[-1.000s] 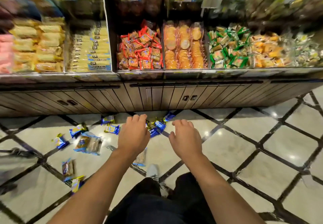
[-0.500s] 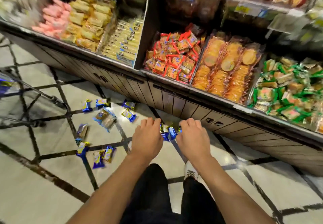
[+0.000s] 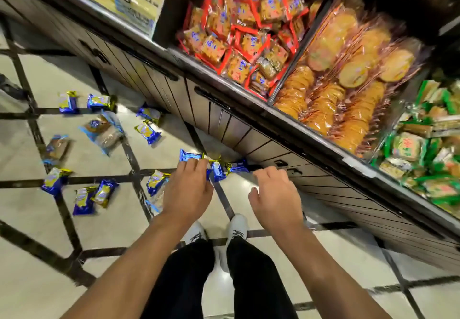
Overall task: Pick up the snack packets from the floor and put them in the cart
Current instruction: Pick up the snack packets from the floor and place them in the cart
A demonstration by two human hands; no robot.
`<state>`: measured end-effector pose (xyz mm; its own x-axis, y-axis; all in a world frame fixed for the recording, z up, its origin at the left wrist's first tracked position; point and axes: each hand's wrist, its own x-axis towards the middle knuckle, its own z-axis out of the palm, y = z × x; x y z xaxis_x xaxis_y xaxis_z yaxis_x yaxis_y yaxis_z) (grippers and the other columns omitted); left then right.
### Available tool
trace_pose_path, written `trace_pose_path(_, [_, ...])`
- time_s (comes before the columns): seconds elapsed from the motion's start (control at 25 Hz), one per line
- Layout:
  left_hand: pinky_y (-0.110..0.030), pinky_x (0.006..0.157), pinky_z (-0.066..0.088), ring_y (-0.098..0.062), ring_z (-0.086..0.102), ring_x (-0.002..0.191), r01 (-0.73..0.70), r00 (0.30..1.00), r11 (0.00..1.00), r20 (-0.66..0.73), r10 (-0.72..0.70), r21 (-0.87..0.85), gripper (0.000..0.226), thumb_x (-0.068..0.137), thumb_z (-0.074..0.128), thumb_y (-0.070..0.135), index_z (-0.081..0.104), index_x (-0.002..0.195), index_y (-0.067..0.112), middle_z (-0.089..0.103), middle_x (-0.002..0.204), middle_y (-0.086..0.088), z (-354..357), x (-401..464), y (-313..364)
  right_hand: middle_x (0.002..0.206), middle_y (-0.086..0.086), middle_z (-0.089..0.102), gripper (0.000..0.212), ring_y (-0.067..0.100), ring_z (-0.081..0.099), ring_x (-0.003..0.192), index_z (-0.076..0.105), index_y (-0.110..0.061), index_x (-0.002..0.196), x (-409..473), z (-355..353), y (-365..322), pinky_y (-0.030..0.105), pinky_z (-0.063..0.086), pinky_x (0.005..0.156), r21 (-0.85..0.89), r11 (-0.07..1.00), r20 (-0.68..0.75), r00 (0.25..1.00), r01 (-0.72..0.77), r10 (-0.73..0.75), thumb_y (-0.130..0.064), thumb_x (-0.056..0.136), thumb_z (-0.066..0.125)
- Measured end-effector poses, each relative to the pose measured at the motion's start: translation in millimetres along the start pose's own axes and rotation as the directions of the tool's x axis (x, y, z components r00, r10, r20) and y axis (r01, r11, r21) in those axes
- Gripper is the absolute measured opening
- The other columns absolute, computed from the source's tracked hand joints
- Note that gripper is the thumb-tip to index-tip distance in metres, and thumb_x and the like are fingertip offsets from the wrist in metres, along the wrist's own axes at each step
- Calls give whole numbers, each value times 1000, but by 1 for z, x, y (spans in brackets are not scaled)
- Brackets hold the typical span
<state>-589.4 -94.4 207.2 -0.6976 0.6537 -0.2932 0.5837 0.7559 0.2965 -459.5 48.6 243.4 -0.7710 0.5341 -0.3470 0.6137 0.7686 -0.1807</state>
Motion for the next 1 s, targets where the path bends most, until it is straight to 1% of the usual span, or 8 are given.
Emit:
trace_pose_path(0.28, [-43, 84, 47, -30, 49, 108, 62, 998, 993, -19, -64, -103, 44, 84, 61, 23, 50, 126, 17, 55, 117, -7, 154, 71, -26, 111, 2, 56, 30, 25, 51, 103, 59, -17, 116, 81, 125, 29, 37, 49, 84, -62, 992, -14, 993, 112, -113, -23, 87, 56])
trace_pose_path(0.4, [-46, 86, 50, -35, 51, 106, 120, 992, 978, -23, -125, -168, 49, 79, 65, 21, 51, 126, 12, 55, 115, -12, 242, 99, -46, 105, 3, 57, 28, 26, 53, 98, 62, -16, 110, 121, 198, 47, 39, 51, 80, -136, 971, 22, 980, 199, -198, -21, 83, 58])
trace_pose_path(0.52, [-45, 88, 47, -34, 47, 114, 237, 971, 943, 32, -237, -233, 44, 83, 62, 24, 51, 125, 13, 51, 122, -12, 316, 124, -60, 102, 5, 57, 28, 29, 54, 95, 63, -16, 108, 160, 265, 71, 41, 51, 75, -203, 940, 68, 962, 275, -266, -21, 80, 60])
trace_pose_path(0.68, [-42, 92, 43, -30, 43, 120, 308, 950, 894, 51, -309, -325, 38, 87, 57, 25, 50, 123, 16, 47, 127, -10, 402, 164, -72, 111, 1, 51, 28, 25, 53, 104, 56, -21, 115, 209, 343, 97, 40, 52, 78, -232, 913, 171, 938, 335, -301, -29, 89, 55])
trace_pose_path(0.76, [-42, 97, 43, -29, 41, 123, 326, 944, 876, 74, -321, -355, 41, 89, 58, 26, 48, 127, 15, 44, 132, -9, 447, 190, -82, 114, -1, 47, 27, 24, 54, 104, 53, -22, 117, 239, 389, 108, 42, 51, 79, -176, 922, 231, 925, 345, -302, -31, 91, 53])
trace_pose_path(0.84, [-41, 99, 42, -28, 38, 127, 341, 940, 882, 89, -330, -326, 47, 90, 59, 28, 45, 133, 16, 37, 138, -8, 487, 209, -92, 116, -1, 46, 27, 26, 54, 106, 50, -23, 116, 261, 433, 117, 42, 51, 81, -108, 937, 273, 916, 334, -295, -31, 90, 53])
trace_pose_path(0.92, [-40, 102, 39, -27, 33, 132, 346, 938, 891, 77, -338, -295, 55, 90, 59, 30, 39, 140, 18, 31, 146, -8, 518, 222, -99, 122, -1, 46, 30, 26, 51, 111, 48, -25, 118, 277, 469, 127, 40, 48, 87, -136, 929, 251, 919, 343, -303, -31, 89, 52])
trace_pose_path(1.0, [-40, 106, 36, -28, 28, 135, 315, 948, 913, 39, -316, -260, 63, 89, 58, 34, 34, 145, 20, 27, 150, -9, 544, 231, -104, 133, -4, 44, 43, 23, 45, 121, 43, -30, 132, 288, 494, 135, 37, 43, 95, -194, 910, 214, 921, 368, -327, -34, 89, 51])
